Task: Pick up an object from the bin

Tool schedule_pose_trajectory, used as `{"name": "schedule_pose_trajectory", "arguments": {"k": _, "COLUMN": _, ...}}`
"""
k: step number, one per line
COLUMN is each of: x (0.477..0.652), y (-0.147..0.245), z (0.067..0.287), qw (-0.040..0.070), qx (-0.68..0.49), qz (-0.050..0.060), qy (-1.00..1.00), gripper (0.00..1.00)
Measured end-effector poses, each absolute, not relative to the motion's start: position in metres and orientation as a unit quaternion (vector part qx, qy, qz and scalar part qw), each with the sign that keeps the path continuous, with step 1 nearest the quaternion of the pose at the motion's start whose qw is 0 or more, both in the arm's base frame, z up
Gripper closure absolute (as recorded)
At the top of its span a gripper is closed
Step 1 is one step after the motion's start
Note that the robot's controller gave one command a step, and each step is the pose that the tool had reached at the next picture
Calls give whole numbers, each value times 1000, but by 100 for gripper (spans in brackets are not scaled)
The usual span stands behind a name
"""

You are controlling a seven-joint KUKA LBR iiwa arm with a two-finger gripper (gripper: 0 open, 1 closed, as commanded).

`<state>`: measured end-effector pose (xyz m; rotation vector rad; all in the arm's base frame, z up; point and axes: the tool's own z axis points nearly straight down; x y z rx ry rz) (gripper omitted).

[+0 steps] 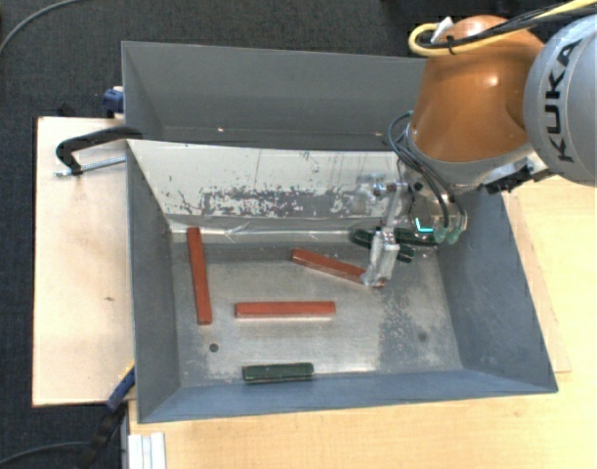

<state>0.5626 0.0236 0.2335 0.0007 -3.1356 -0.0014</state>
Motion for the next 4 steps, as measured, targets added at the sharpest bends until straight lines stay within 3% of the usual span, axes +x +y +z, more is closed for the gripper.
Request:
{"name": "schedule_pose_trajectory", "arguments": {"k": 1, "x": 553, "y": 93, "z": 66, "qw": 4, "qx": -3, "qz": -1, "qy": -1000, "gripper": 0}}
{"name": "schedule_pose_trajectory", "arguments": {"k": 2, "x": 538, "y": 92, "z": 102, "qw": 0, "qx": 31, "qz": -1, "qy": -1000, "gripper": 0}}
{"name": "schedule_pose_trajectory", "arguments": {"k": 3, "x": 535, "y": 80, "z": 101, "qw": 0, "qx": -26, "qz": -1, "qy": -1000, "gripper": 0}}
{"name": "schedule_pose_trajectory", "arguments": {"k": 4, "x": 528, "y": 86, "z": 69, "qw": 1, "qx": -87, "qz": -1, "qy": -996, "gripper": 0}}
